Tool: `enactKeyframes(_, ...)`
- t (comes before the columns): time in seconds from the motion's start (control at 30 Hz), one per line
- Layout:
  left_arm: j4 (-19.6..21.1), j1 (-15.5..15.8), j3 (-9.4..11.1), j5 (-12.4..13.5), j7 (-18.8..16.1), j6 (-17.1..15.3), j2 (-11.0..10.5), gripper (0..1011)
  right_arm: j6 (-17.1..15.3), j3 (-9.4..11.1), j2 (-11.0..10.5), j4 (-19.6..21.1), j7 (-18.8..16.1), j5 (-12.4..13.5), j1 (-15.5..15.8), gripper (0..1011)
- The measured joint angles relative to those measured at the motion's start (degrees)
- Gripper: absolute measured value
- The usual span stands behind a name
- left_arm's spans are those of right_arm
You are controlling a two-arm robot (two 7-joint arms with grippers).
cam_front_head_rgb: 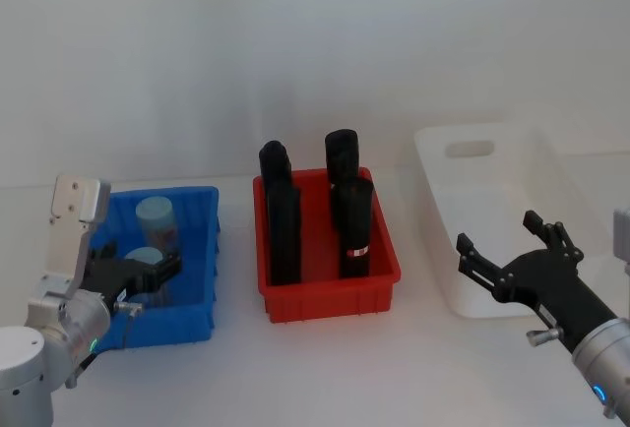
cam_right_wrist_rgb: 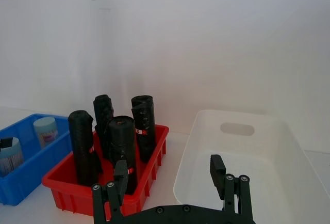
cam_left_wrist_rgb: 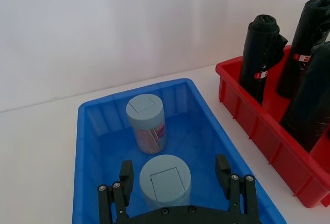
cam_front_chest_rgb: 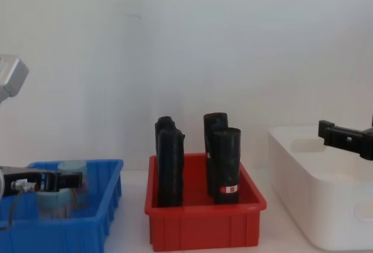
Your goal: Pick the cotton swabs from the blue box and place them into the white box.
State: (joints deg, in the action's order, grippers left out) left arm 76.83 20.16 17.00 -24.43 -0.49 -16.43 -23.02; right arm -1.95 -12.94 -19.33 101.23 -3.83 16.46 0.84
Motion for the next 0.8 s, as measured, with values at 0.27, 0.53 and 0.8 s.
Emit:
enactKeyframes(0.27, -3.0, 1.3, -0.2, 0.0, 1.2, -0.2, 0.6, 1000, 0.0, 0.0, 0.0, 0.0, 0.0, 0.0, 0.0, 1002)
enactKeyframes(0.53, -6.5, 2.7, -0.4, -0.1, 2.2, -0.1, 1.3, 1000, 0.0, 0.0, 0.0, 0.0, 0.0, 0.0, 0.0, 1002)
enactKeyframes(0.8, -8.8, 3.8, -0.6, 0.1, 3.0, 0.3, 1.7, 924, 0.0, 0.0, 0.0, 0.0, 0.0, 0.0, 0.0, 1002)
